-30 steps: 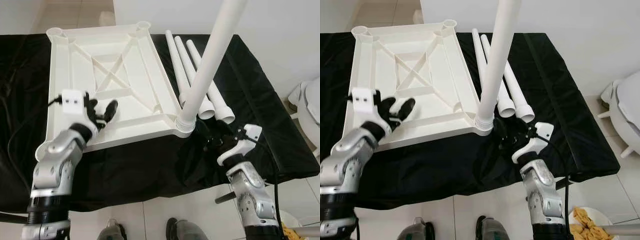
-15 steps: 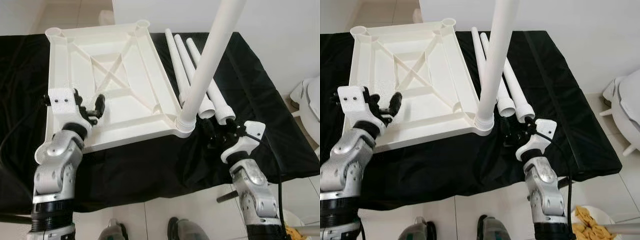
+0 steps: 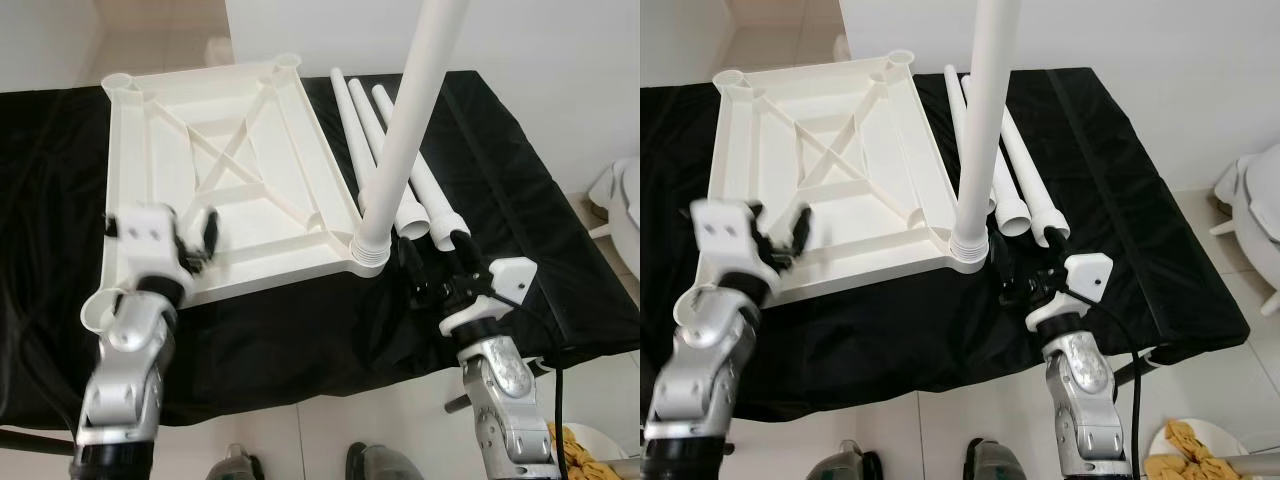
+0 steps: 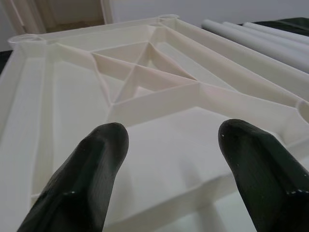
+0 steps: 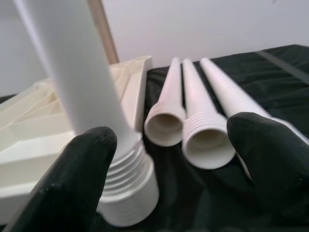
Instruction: Building children table
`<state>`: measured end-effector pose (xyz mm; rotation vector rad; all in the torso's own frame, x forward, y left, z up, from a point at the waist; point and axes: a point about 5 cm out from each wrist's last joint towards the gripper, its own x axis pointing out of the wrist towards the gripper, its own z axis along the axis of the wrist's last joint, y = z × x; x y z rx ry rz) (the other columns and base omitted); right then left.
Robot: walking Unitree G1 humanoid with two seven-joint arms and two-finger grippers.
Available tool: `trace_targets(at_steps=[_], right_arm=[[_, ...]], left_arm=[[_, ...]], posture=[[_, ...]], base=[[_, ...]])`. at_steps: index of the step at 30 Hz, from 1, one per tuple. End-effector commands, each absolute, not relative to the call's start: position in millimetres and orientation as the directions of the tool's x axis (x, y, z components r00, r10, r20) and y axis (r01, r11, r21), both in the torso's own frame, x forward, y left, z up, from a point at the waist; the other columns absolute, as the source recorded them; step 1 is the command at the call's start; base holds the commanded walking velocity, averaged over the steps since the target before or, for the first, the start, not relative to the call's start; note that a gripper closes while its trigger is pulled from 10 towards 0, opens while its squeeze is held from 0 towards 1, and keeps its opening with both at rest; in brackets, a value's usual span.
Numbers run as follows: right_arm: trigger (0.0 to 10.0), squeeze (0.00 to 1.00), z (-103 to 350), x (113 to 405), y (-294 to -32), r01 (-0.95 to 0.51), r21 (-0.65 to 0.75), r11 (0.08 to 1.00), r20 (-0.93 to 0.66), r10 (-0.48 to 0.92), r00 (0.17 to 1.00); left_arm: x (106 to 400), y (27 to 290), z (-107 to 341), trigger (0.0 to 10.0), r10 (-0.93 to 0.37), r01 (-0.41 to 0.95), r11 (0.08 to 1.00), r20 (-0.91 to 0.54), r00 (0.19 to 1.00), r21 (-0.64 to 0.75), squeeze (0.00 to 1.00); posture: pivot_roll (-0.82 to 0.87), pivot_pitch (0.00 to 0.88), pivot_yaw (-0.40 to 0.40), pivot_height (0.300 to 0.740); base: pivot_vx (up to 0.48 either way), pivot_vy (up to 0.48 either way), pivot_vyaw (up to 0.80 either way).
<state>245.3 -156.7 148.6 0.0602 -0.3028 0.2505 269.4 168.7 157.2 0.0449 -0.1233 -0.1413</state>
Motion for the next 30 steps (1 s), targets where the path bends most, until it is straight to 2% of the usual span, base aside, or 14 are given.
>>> trace_targets(at_steps=[1,4,10,13,23,30], right_arm=[[10.0,0.0,144,244,-155,-0.262,0.015,0.965,0.289,0.247,0.925],[10.0,0.0,143,244,-156,-0.268,0.038,0.963,0.287,0.247,0.926],[10.0,0.0,135,253,-164,-0.226,-0.012,0.974,0.256,0.222,0.941],[10.0,0.0,134,258,-166,-0.22,-0.023,0.975,0.248,0.219,0.944],[10.0,0.0,135,273,-164,-0.245,-0.039,0.969,0.253,0.247,0.935],[10.0,0.0,134,276,-159,-0.259,-0.044,0.965,0.259,0.261,0.93]], left_arm=[[268,168,159,10.0,-0.157,0.147,0.986,0.137,0.978,0.075,0.0],[268,174,159,10.0,-0.112,0.108,0.993,0.14,0.984,0.042,0.0],[269,184,151,10.0,0.019,-0.024,0.999,0.163,0.986,0.023,0.0],[268,179,140,10.0,0.003,-0.005,1.0,0.111,0.994,0.018,0.0],[267,159,141,10.0,-0.047,0.028,0.993,0.162,0.986,0.117,0.0],[270,163,147,10.0,-0.069,0.055,0.995,0.177,0.982,0.084,0.0]], posture=[[-0.04,0.091,0.058,0.74],[-0.02,0.084,0.041,0.74],[-0.01,0.041,-0.007,0.74],[-0.01,0.036,-0.01,0.74],[0.0,0.007,-0.018,0.74],[0.0,0.006,-0.002,0.74]], base=[[0.0,0.0,0.0],[0.0,0.0,0.0],[0.0,0.0,0.0],[0.0,0.0,0.0],[0.0,0.0,0.0],[0.0,0.0,0.0]])
